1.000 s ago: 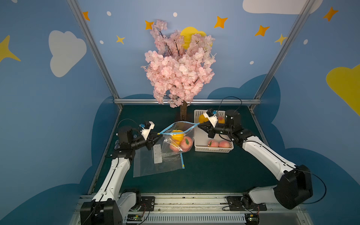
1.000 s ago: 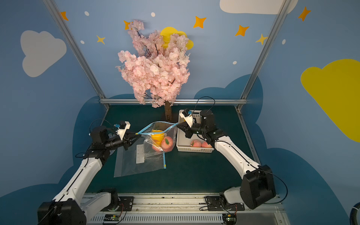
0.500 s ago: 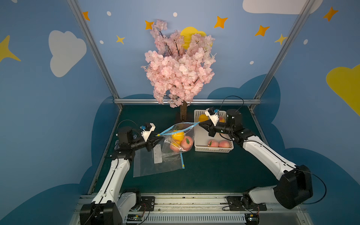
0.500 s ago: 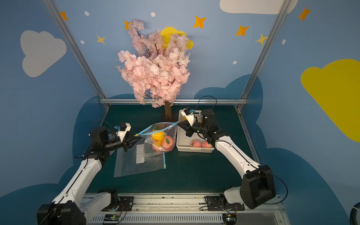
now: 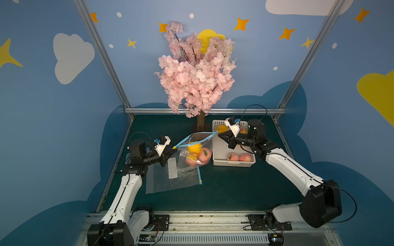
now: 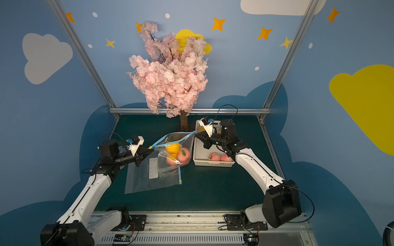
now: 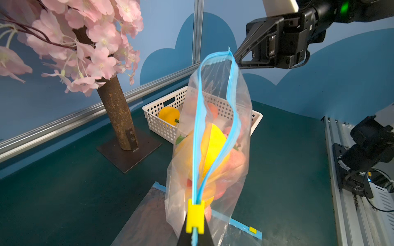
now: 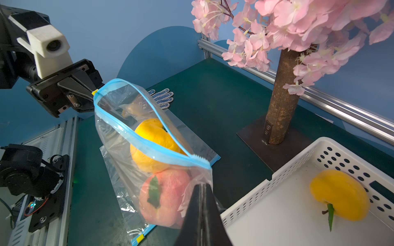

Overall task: Place the peach in a zip-top bag and seal the zipper
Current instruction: Zip the zipper on the zipper food storage bag.

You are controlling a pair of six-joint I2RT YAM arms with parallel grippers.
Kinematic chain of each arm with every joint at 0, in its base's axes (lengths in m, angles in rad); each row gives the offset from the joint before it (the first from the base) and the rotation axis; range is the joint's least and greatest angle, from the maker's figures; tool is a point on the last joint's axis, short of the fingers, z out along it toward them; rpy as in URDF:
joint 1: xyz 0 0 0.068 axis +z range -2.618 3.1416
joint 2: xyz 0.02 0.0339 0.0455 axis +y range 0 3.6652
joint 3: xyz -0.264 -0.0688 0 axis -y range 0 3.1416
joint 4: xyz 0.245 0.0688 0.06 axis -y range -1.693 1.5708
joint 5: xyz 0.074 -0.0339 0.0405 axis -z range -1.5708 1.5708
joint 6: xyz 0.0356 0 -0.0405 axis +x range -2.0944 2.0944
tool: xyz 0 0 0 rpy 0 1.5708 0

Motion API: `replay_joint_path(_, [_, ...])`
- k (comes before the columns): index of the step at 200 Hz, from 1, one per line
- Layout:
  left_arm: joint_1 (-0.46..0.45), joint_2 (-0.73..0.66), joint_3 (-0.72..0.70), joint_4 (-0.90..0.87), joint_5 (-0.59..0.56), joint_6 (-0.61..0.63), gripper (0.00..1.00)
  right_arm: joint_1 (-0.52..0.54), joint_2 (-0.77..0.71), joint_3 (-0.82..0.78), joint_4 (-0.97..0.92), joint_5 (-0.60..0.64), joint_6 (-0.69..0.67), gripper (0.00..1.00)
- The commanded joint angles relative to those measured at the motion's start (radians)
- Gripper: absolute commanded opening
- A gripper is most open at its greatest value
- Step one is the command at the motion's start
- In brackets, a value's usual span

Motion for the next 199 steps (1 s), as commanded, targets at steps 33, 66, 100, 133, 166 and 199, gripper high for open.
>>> replay_joint_path(33, [0.004, -0.054, 0.178, -0.198, 0.073, 0.062, 0.03, -0.007, -0.024, 0.049, -0.1, -0.137, -0.093, 0.43])
replay_joint_path(66, [-0.002, -0.041, 0.228, -0.282, 0.127, 0.143, 0.03, -0.007, 0.001, 0.081, -0.141, -0.136, -0.15, 0.67])
replay_joint_path(100, [-0.053, -0.013, 0.316, -0.368, 0.13, 0.197, 0.03, 0.036, -0.027, 0.151, -0.18, -0.089, -0.17, 0.64])
replay_joint_path(133, [-0.127, 0.045, 0.432, -0.554, 0.07, 0.32, 0.03, 0.129, -0.013, 0.22, -0.177, -0.077, -0.148, 0.63])
replay_joint_path(166, [-0.168, 0.084, 0.544, -0.749, 0.022, 0.407, 0.03, 0.194, 0.047, 0.315, -0.235, -0.101, -0.196, 0.69])
replay_joint_path(199, [-0.198, 0.108, 0.551, -0.806, -0.021, 0.438, 0.03, 0.226, 0.088, 0.397, -0.375, -0.189, -0.311, 0.8])
